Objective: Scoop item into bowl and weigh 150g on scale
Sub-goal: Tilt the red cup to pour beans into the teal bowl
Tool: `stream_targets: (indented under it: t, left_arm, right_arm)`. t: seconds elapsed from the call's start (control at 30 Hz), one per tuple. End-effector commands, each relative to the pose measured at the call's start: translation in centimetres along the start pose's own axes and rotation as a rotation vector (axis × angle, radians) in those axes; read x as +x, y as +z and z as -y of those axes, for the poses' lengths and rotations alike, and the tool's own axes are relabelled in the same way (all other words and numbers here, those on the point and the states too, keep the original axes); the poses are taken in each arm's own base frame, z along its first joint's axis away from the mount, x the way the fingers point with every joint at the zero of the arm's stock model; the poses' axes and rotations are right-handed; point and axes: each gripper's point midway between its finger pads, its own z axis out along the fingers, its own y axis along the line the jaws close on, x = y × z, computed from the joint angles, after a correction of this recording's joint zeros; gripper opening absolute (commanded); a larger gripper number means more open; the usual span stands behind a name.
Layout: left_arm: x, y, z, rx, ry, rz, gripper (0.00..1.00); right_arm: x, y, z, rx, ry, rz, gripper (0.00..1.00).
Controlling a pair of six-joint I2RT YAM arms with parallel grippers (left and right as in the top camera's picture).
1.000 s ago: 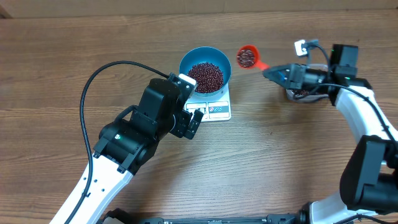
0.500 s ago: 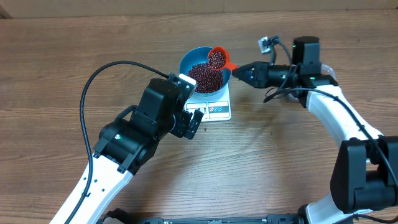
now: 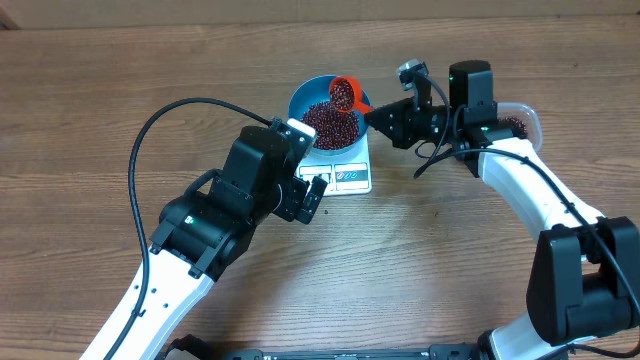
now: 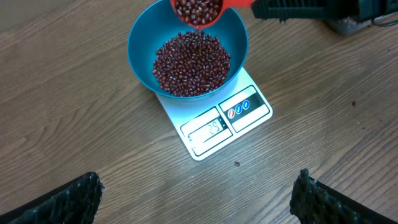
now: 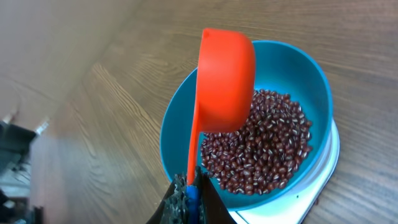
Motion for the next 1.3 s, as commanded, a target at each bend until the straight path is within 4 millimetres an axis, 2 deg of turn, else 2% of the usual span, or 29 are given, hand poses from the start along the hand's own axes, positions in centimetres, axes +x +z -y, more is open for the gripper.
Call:
stream_targets:
  t: [0.0,0.2,0.4,0.6,1.27]
  left_arm:
    - [0.0,0.1,-0.1,-0.002,-0.013,-0.002,1.0]
    - [0.0,0.1,-0.1,-0.002,-0.013,-0.002,1.0]
    - [0.0,0.1,-0.1,-0.002,-0.013,-0.002,1.0]
    - [0.0,0.1,-0.1,-0.002,-0.013,-0.002,1.0]
    - [0.0,0.1,-0.1,-0.002,-0.013,-0.002,1.0]
  right_arm:
    - [-0.7,0.4,-0.2,0.041,-0.133,0.005,0.04]
    - [-0.5,0.5,0.1,0.221,-0.278,-0.048,0.04]
    - [-0.9,0.2,-0.7,0.32,-0.387,-0.071,0.04]
    - [-1.5,-0.2,-1.2,0.329,-0.4,-0.056,0.03]
    - [-1.1,-0.3,-1.1,0.328,-0.391,-0.069,0.04]
